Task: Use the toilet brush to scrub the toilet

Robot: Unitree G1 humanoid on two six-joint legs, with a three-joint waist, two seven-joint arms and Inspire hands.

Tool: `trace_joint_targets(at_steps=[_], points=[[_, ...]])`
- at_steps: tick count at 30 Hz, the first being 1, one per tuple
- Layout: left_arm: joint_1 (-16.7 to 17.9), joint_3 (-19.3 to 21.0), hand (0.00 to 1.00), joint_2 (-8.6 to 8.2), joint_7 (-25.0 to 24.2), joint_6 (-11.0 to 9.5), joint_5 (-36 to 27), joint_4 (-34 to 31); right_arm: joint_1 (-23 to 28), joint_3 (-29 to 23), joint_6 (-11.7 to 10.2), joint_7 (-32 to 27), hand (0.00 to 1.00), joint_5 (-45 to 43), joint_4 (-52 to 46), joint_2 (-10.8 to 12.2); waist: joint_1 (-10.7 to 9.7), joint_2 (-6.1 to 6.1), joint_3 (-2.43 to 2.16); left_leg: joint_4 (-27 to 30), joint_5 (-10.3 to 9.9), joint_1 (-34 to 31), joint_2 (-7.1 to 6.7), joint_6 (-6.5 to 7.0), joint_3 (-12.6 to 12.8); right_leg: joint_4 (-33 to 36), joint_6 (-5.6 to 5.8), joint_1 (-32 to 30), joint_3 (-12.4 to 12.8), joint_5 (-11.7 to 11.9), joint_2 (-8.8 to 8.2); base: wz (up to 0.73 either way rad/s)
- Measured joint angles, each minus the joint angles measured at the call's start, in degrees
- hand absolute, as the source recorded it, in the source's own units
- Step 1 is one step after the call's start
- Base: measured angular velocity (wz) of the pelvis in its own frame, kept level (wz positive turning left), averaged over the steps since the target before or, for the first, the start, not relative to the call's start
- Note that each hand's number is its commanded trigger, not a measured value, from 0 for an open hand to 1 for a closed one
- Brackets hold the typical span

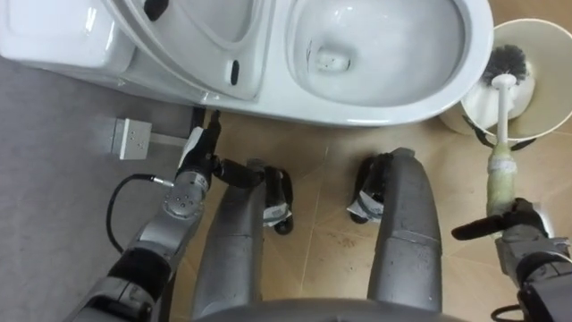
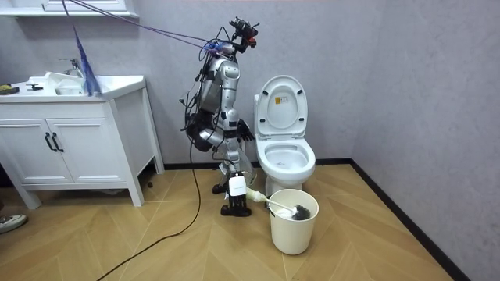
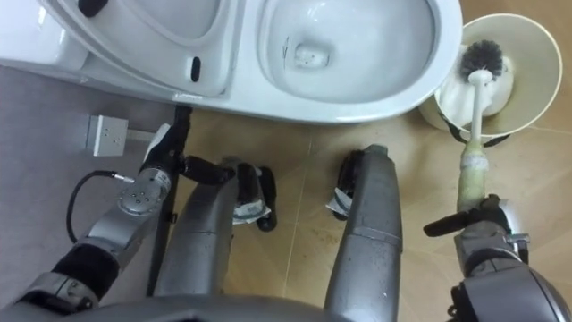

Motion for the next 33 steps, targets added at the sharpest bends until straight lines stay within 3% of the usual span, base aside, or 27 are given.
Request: trace_joint_targets(at_steps=[8, 15, 26, 27, 28, 33], points=[[1.65, -0.75, 0.00, 0.57, -0.93, 0.14, -1.14, -3.49, -0.71, 0.34, 1.20, 1.37, 0.00, 4.50, -0.05, -1.10, 0.12, -0.02, 0.00, 2.55, -1.01, -1.79, -0.04, 0.10, 0.01, 2.66, 0.19, -2.02, 0.50, -1.17, -0.45, 0.00], [1.25, -0.88, 0.00, 2.07, -0.99, 0.14, -1.40, -4.39, -3.04, 0.32, 1.05, 1.50, 0.00, 7.94, -0.63, -2.30, 0.25, -0.12, 0.05, 5.38, -1.75, -4.42, 0.62, 0.11, 0.13, 4.64, -0.10, -4.61, 0.92, -1.13, -0.02, -0.04], [1.09, -0.89, 0.00, 2.61, -0.98, 0.13, -2.99, -4.40, -3.62, 0.29, 0.44, 1.48, 0.00, 14.77, -2.11, -2.43, 0.20, -0.14, 0.06, 6.66, -2.35, -4.66, 0.73, 0.71, 0.28, 5.08, 0.58, -4.60, 1.10, -1.10, 0.02, -0.01], [1.11, -0.89, 0.00, 2.69, -0.99, 0.13, -3.13, -4.40, -3.62, 0.29, 0.43, 1.48, 0.66, 15.08, -2.11, -2.44, 0.21, -0.14, 0.06, 6.67, -2.36, -4.66, 0.73, 0.73, 0.29, 5.08, 0.58, -4.60, 1.11, -1.10, 0.02, 0.00], [1.12, -0.89, 0.00, 2.72, -0.99, 0.13, -3.32, -4.40, -3.62, 0.29, 0.42, 1.48, 1.00, 15.30, -2.11, -2.44, 0.22, -0.14, 0.06, 6.67, -2.37, -4.66, 0.73, 0.73, 0.29, 5.07, 0.58, -4.60, 1.11, -1.10, 0.02, 0.00], [1.11, -0.90, 0.00, 2.75, -1.00, 0.12, -3.48, -4.40, -3.50, 0.40, -0.06, 1.48, 1.00, 16.04, -2.10, -2.44, 0.21, -0.14, 0.05, 6.67, -2.38, -4.64, 0.80, 0.71, 0.29, 5.08, 0.58, -4.60, 1.11, -1.11, 0.07, 0.00]])
